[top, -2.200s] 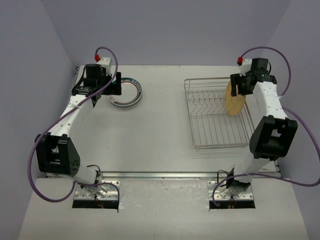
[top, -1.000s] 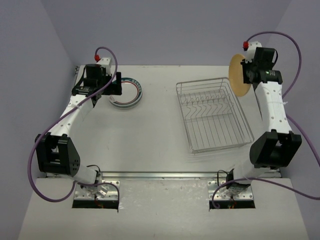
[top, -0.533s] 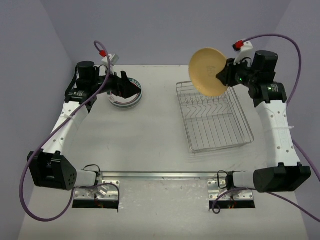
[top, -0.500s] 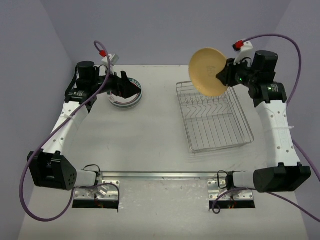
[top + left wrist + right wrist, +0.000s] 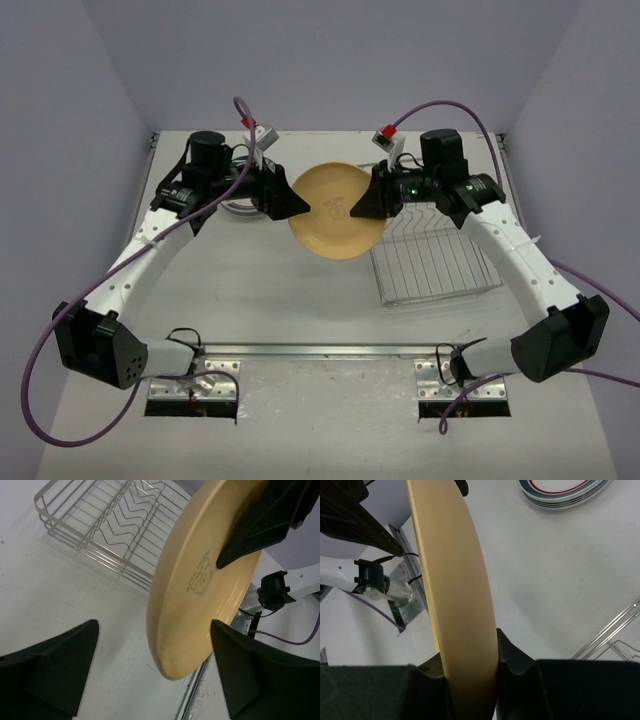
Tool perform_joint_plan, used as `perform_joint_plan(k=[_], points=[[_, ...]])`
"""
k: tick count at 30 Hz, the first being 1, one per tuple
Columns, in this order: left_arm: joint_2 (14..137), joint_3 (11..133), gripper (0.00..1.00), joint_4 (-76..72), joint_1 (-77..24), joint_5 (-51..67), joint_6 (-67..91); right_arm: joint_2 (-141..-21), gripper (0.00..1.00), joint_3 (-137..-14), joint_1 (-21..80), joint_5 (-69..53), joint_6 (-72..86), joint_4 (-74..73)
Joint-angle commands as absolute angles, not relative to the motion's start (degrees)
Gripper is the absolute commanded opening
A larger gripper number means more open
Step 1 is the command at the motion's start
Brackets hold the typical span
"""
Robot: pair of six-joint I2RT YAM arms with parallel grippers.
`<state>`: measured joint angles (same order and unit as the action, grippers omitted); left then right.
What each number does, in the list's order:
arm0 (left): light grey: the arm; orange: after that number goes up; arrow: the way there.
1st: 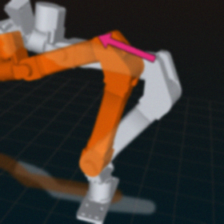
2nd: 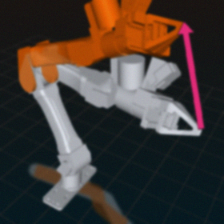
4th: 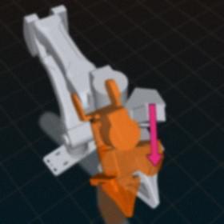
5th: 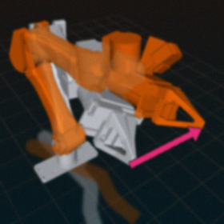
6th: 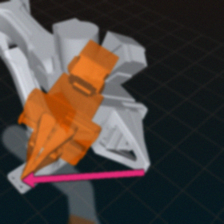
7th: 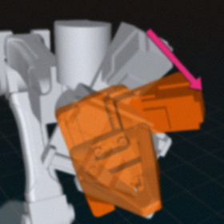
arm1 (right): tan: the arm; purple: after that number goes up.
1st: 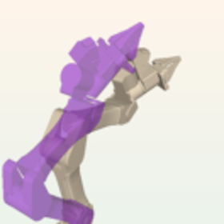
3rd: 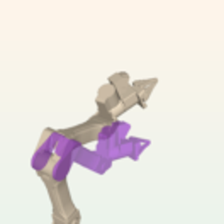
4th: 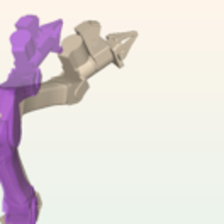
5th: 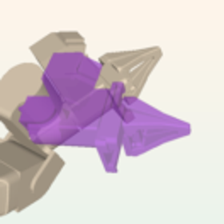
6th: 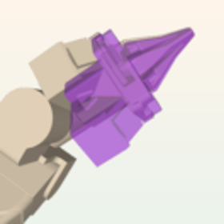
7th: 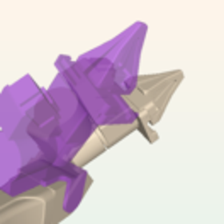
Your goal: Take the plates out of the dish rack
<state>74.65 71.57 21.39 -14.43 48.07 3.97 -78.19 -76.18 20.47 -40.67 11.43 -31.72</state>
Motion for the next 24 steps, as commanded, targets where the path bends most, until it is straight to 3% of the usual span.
perform_joint_plan(k=[1, 2, 3, 6, 8, 9, 11, 13, 15, 24], points=[[74.0, 73.39, 0.72, 23.72, -17.21, 44.48, -1.91, -79.45, 0.0, -79.98, 22.23, -46.56, 13.18, -28.12], [74.18, 73.39, 0.72, 23.91, -17.23, 44.48, -1.94, -79.72, 0.0, -80.16, 22.32, -46.59, 13.18, -28.04], [74.36, 73.39, 0.57, 23.99, -17.4, 44.74, -2.11, -79.89, 0.0, -80.25, 22.41, -47.1, 13.18, -28.04], [75.69, 74.05, 0.28, 24.64, -17.4, 44.77, -2.99, -80.32, 0.08, -80.67, 22.41, -44.52, 12.61, -28.37], [76.82, 75.29, 0.07, 25.87, -17.28, 43.11, -3.94, -80.29, 0.19, -80.84, 22.41, -42.18, 11.98, -29.0], [77.45, 75.82, 0.02, 26.29, -16.86, 42.32, -4.52, -80.13, 0.25, -80.79, 22.41, -39.15, 11.77, -29.32], [78.87, 76.47, 0.0, 26.16, -14.9, 42.84, -4.01, -79.44, 0.42, -80.23, 22.31, -34.22, 11.35, -29.7], [81.58, 77.06, 0.0, 24.48, -11.31, 45.47, -1.74, -78.34, 0.81, -79.21, 21.36, -28.57, 11.71, -29.63], [83.82, 78.39, 0.0, 23.44, -5.87, 47.7, 1.87, -77.4, 0.97, -77.81, 20.03, -24.26, 12.14, -29.67], [103.42, 89.33, 0.0, 24.42, 11.6, 42.17, 10.82, -73.23, 0.99, -74.35, 4.57, -20.25, 13.26, -30.2]])
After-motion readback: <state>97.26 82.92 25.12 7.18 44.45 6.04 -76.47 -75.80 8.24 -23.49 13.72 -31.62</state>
